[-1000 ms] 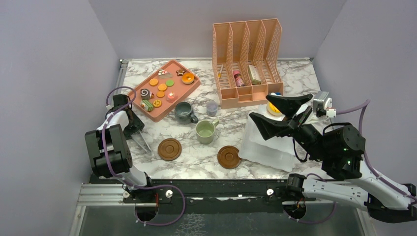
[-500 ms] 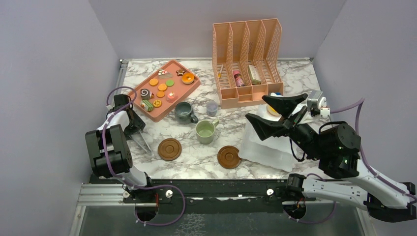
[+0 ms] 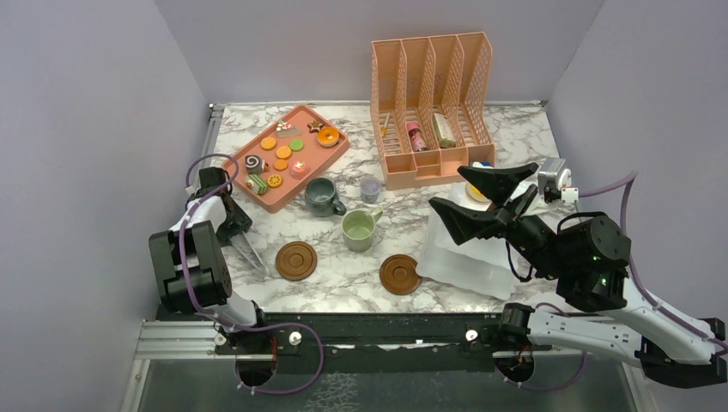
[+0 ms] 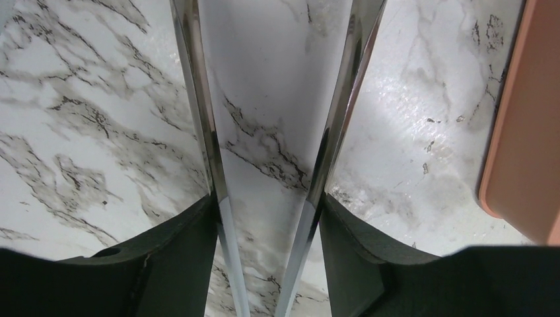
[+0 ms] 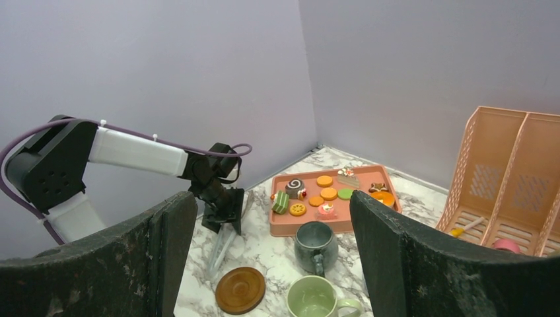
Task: Serve the afternoon tea
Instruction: Pick up the clamp from the center of the board, then place the clamp at the center of the board.
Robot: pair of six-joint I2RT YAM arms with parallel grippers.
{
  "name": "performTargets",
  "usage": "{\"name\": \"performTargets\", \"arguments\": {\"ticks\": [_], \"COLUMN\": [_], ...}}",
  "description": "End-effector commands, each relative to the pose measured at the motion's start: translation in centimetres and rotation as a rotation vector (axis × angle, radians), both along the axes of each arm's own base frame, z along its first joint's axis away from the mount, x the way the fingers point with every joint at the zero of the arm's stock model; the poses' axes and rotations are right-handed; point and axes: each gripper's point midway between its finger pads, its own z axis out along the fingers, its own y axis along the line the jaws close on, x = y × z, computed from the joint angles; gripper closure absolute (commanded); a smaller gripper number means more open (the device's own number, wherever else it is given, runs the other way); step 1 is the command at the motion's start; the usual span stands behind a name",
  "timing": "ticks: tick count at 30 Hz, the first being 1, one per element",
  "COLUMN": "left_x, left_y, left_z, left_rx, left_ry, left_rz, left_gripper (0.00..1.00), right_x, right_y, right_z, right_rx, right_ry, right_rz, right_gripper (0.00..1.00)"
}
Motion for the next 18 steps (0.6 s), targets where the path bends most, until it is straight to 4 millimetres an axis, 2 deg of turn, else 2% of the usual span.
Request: {"name": "performTargets", "arguments": {"ticks": [1, 5, 10, 18], "left_x": [-0.9, -0.2, 0.5, 1.1], "left_y": [-1.3, -0.9, -1.4, -2.7], "left_z": [0.8, 3.7, 7.2, 11.2], "left_rx": [-0.06, -0.033, -0.044, -0.083], "left_ry": [0.023, -0.02, -0.069, -0.165], "left_rz": [-0.015, -0.045, -0.089, -0.166], "left_gripper": [0.45, 0.45, 0.45, 0.45], "right_x": [-0.4, -0.7, -0.7, -0.6], "right_y": [-0.4, 0.0, 0.9, 2.6], "right_z": [1.4, 1.4, 0.7, -0.3], "right_rx": [0.041, 0.042, 0.029, 0.008], "right_ry": [-0.01, -0.01, 0.018, 0.056], "right_rz": [0.014, 0.035, 0.063, 0.099], "right_gripper": [0.09, 0.09, 0.09, 0.09]}}
